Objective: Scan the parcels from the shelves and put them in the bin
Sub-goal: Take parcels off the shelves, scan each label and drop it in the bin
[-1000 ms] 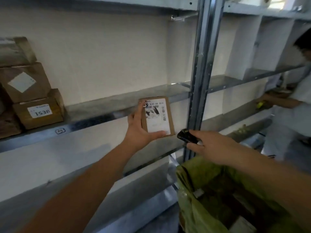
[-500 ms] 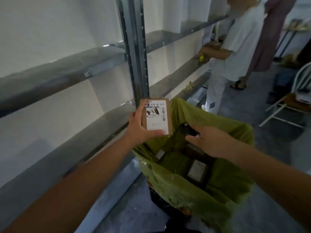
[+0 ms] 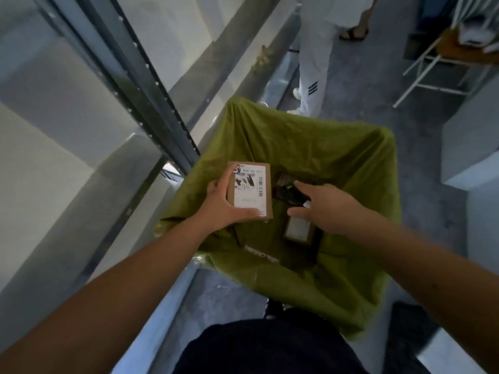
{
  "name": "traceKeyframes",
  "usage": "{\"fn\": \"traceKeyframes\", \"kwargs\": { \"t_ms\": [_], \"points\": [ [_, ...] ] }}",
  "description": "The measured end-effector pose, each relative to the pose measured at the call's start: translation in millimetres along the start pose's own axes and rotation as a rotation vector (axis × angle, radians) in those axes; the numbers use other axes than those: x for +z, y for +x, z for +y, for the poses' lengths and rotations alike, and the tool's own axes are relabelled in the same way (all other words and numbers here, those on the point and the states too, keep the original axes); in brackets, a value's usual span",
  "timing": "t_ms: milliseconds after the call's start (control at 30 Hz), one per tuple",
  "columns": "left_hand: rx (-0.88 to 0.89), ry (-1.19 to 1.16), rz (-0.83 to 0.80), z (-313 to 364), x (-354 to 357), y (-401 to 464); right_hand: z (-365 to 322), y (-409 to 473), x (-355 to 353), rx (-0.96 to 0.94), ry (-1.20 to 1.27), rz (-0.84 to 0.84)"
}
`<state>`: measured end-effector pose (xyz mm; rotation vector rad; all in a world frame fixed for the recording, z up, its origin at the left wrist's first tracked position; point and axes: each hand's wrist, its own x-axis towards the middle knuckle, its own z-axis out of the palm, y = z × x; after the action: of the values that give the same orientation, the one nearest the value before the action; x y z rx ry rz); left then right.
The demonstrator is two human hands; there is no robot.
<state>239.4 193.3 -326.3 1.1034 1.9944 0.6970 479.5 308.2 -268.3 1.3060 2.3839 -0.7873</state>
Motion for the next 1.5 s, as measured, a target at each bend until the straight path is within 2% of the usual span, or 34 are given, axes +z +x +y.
{"fn": "traceKeyframes", "kwargs": {
  "t_ms": [300, 500, 633, 767, 1100, 1233, 1500],
  "points": [
    [-0.147, 0.073, -0.179, -25, 48, 62, 29, 36, 36, 0.201, 0.079, -0.067],
    [-0.212, 0.183, -0.341, -50, 77, 113, 32, 61, 65, 0.388, 0.149, -0.106],
    [-0.252, 0.243, -0.393, -73, 101, 144, 33, 78, 78, 0.513, 0.168, -0.133],
    [-0.254, 0.188, -0.458, -90, 122, 174, 31, 94, 95, 0.599, 0.228, -0.165],
    [-0.268, 0.064, -0.562, -117, 174, 218, 45, 123, 128, 0.681, 0.376, -0.170],
    [-0.358, 0.028, -0.496, -122, 178, 215, 48, 124, 134, 0.685, 0.415, -0.191],
    [-0.319, 0.033, -0.501, -120, 197, 222, 63, 121, 133, 0.681, 0.450, -0.184]
  ]
}}
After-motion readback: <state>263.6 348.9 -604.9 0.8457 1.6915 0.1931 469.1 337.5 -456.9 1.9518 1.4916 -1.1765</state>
